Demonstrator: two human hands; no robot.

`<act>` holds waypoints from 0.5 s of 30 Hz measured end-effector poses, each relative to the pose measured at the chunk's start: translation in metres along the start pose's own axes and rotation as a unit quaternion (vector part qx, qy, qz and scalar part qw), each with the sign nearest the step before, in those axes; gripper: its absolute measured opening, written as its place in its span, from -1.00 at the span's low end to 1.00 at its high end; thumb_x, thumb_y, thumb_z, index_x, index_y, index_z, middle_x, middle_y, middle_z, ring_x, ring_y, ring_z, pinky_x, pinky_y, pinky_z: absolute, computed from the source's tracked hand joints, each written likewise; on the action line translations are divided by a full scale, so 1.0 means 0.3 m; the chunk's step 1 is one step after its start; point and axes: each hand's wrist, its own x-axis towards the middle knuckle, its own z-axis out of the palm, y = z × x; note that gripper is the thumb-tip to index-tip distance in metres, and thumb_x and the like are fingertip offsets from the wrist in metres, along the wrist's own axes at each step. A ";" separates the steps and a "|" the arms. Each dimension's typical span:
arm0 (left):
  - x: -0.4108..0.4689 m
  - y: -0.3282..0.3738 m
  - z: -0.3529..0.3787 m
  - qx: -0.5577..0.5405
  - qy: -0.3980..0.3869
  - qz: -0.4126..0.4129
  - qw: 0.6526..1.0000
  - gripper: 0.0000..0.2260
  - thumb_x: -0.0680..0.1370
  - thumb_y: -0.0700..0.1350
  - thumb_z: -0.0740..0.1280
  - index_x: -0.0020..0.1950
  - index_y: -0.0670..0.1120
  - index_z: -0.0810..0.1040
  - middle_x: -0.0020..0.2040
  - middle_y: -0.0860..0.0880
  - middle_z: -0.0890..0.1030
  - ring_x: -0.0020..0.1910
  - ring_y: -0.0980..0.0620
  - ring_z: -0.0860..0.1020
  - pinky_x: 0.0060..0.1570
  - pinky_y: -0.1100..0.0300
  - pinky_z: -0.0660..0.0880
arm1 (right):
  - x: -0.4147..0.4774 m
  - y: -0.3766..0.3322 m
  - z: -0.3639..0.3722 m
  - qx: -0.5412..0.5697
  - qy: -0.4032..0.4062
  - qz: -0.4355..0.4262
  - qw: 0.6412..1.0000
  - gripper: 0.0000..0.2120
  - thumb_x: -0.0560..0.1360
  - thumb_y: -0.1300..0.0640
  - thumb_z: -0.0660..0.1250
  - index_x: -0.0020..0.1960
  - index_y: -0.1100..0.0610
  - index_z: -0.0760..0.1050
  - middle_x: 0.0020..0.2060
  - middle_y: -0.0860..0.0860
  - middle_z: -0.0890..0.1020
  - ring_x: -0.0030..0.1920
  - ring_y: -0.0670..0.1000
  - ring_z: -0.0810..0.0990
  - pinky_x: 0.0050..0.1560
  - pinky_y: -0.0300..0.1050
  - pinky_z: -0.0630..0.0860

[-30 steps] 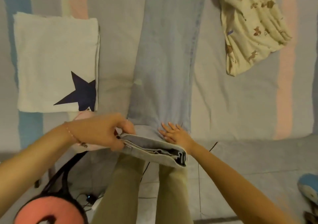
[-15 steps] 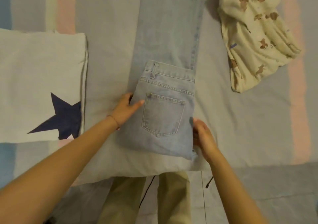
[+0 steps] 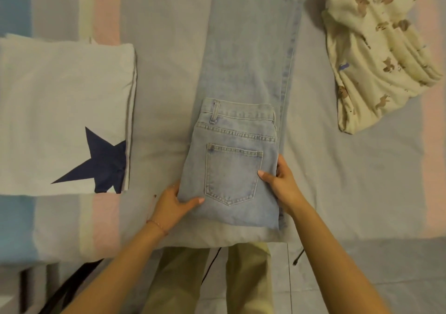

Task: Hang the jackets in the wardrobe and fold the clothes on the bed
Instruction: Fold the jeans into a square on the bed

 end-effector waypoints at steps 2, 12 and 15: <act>-0.027 -0.040 -0.005 0.027 0.003 0.008 1.000 -0.31 0.28 0.24 0.48 0.29 -0.06 0.42 0.14 0.00 0.54 0.11 0.07 0.49 -0.01 0.37 0.42 | -0.002 -0.003 -0.012 0.003 -0.001 0.019 1.000 -0.56 0.46 0.36 0.34 0.29 0.08 0.42 0.12 0.01 0.59 0.10 -0.01 0.59 0.02 -0.15 0.57; 0.313 0.289 -0.146 0.126 0.090 0.066 0.986 -0.67 0.54 -0.06 0.31 0.21 -0.23 0.44 0.08 -0.13 0.54 0.05 -0.07 0.51 0.08 0.14 0.42 | 0.236 -0.278 -0.086 -0.133 0.194 -0.127 0.964 -0.76 0.50 0.34 0.26 0.16 0.22 0.49 0.04 0.12 0.60 -0.06 -0.02 0.56 -0.01 -0.23 0.55; 0.469 0.460 -0.152 0.025 0.075 0.098 0.992 -0.60 0.56 -0.19 0.28 0.34 -0.28 0.30 0.10 -0.14 0.45 0.02 -0.01 0.45 0.11 0.09 0.42 | 0.421 -0.455 -0.057 -0.148 0.136 -0.148 0.968 -0.61 0.50 0.38 0.26 0.32 0.30 0.35 0.09 0.09 0.49 0.00 -0.02 0.47 -0.12 -0.47 0.45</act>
